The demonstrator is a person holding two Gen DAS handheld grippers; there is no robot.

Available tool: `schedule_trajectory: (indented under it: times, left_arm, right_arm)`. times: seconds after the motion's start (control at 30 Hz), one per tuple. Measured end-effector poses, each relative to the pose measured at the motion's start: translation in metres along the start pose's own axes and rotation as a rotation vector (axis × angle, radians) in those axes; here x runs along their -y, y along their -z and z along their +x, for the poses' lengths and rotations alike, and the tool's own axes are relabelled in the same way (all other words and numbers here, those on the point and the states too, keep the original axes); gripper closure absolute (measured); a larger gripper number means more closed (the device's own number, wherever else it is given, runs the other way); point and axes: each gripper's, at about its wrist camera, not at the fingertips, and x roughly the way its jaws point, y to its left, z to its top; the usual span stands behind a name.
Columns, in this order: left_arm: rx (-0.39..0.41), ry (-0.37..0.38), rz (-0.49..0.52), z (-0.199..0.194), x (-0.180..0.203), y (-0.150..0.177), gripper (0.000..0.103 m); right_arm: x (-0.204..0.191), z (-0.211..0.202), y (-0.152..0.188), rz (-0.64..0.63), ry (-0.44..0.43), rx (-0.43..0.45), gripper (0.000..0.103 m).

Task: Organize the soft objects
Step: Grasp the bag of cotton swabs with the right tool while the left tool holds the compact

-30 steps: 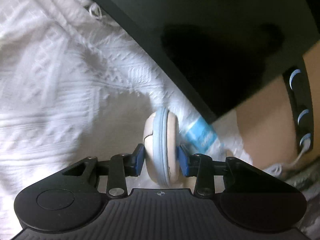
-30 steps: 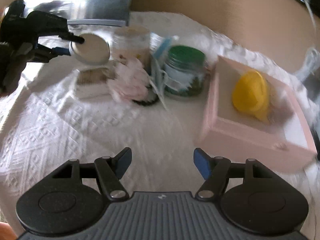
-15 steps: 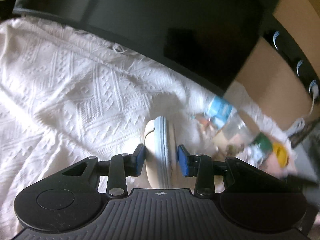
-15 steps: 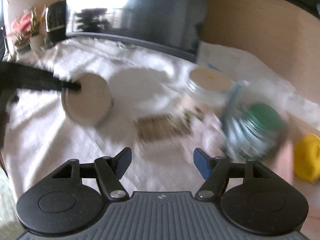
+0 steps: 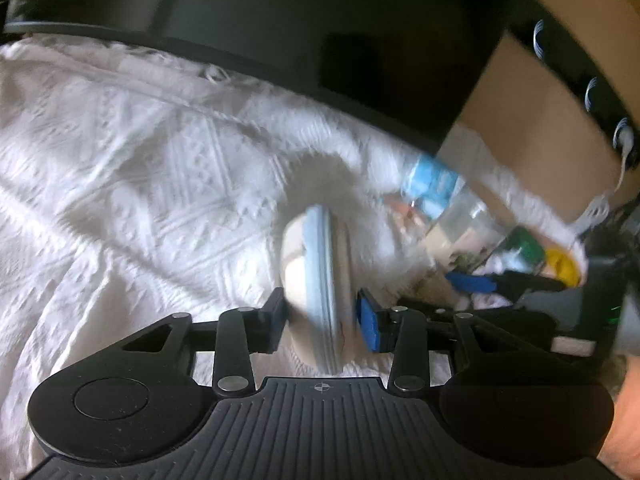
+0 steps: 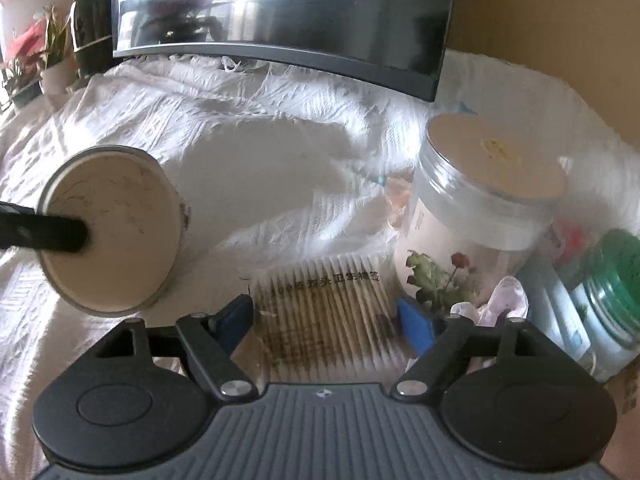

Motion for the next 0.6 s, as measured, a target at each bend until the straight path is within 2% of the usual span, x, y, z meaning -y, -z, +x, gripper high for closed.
schedule_trajectory:
  times: [0.07, 0.17, 0.4, 0.6]
  left_arm:
    - [-0.021, -0.030, 0.041, 0.012, 0.008, -0.002, 0.059]
    - [-0.003, -0.045, 0.041, 0.017, 0.013, -0.007, 0.059]
    - [-0.002, -0.059, 0.044, 0.021, 0.023, -0.016, 0.061]
    - [0.054, -0.037, 0.085, 0.012, 0.035, -0.048, 0.062]
  right_arm:
    - [-0.001, -0.002, 0.001, -0.004, -0.010, -0.004, 0.026]
    - [-0.003, -0.012, 0.004, -0.013, -0.028, 0.006, 0.032]
    - [-0.014, -0.037, 0.003, -0.072, -0.035, 0.044, 0.034]
    - [-0.019, -0.074, -0.025, -0.112, -0.029, 0.165, 0.034]
